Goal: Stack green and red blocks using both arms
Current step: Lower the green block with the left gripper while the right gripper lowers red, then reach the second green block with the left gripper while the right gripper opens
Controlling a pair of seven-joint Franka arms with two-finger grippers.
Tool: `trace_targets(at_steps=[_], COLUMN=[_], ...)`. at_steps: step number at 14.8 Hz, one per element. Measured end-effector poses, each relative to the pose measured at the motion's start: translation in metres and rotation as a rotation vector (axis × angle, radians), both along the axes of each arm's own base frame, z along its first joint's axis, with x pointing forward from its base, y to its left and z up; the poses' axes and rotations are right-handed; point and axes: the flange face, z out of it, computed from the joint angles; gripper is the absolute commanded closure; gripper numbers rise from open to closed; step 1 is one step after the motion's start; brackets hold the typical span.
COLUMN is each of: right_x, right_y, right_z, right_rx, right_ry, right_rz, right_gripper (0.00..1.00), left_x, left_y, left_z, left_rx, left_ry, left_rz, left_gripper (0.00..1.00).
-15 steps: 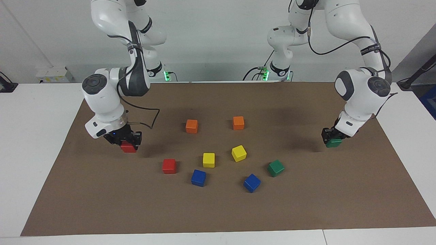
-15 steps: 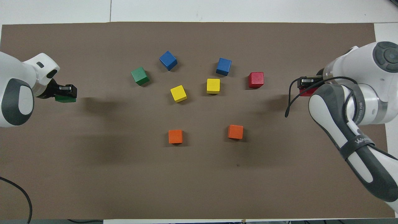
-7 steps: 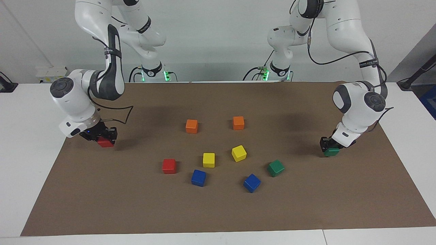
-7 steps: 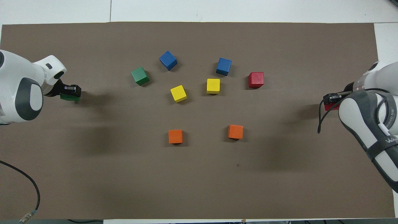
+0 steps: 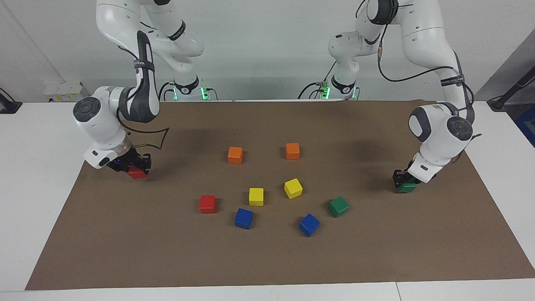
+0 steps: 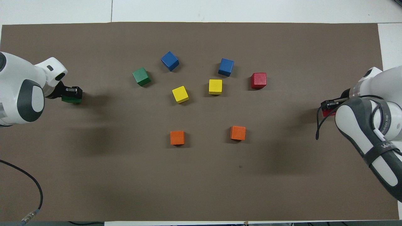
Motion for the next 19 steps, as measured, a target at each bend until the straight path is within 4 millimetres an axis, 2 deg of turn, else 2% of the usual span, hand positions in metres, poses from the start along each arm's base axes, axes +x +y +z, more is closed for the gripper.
trace_targets(at_steps=[1,2,3,9,11,13,16,19], right_x=[-0.002,-0.004,-0.006,-0.009,-0.009,-0.007,-0.006,-0.006], right_y=[0.000,0.000,0.000,0.000,0.001,0.001,0.001,0.002], right_z=[-0.004,-0.008,-0.011,-0.020,-0.024,-0.027,-0.032,-0.034], right_rx=[0.000,0.000,0.000,0.000,0.001,0.000,-0.001,-0.001], right_ry=[-0.001,-0.002,-0.002,-0.002,0.000,-0.009,-0.018,-0.017], right_rz=[0.000,-0.001,-0.001,-0.001,0.000,0.000,0.000,-0.005], right_gripper=[1.00,1.00,1.00,1.00,1.00,1.00,1.00,1.00], left_x=[-0.001,-0.001,-0.002,-0.001,0.006,0.017,0.029,0.032], left_y=[0.000,0.000,0.000,0.000,0.001,-0.008,-0.045,-0.108], left_z=[-0.001,-0.003,-0.004,-0.004,0.007,0.026,0.053,0.062], left_rx=[0.000,-0.001,-0.001,-0.001,-0.004,-0.010,-0.024,-0.048], left_ry=[-0.001,-0.002,-0.005,-0.023,-0.044,-0.070,-0.084,-0.103], left_rz=[0.005,0.008,0.009,0.016,0.051,0.120,0.200,0.351], left_gripper=[0.36,0.12,0.00,0.00,0.00,0.00,0.00,0.00])
